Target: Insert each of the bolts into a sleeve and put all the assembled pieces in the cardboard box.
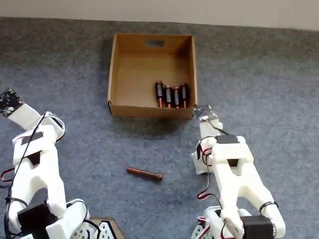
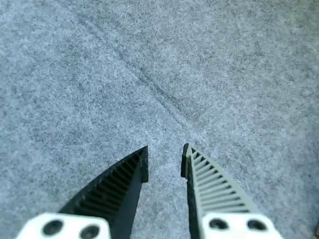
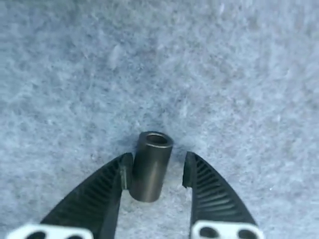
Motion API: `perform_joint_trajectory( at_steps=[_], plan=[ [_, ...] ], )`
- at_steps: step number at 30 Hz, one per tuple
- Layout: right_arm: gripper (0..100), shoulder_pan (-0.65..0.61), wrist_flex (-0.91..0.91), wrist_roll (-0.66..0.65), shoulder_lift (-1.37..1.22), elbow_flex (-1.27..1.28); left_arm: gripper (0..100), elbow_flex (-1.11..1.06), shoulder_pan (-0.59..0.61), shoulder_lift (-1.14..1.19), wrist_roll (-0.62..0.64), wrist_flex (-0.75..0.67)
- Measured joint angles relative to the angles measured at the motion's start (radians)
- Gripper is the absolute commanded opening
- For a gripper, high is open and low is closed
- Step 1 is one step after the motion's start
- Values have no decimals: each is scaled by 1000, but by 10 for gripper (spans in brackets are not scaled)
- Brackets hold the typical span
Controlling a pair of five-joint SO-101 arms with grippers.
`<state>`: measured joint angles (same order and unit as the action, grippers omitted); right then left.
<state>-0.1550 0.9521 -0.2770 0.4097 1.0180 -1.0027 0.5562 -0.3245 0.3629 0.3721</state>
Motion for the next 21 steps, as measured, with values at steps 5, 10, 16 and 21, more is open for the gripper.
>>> perform_joint_trajectory(
  at_steps=[5, 10, 16, 21],
  plan=[
    [145, -2, 2, -9, -110, -43, 126, 0, 0, 0, 0, 0],
    [1, 8, 3, -9, -215, -101, 126, 0, 0, 0, 0, 0],
    [5, 9, 2, -9, -245, -127, 126, 0, 0, 0, 0, 0],
    [5, -2, 121, -9, -176, -169, 126, 0, 0, 0, 0, 0]
  ],
)
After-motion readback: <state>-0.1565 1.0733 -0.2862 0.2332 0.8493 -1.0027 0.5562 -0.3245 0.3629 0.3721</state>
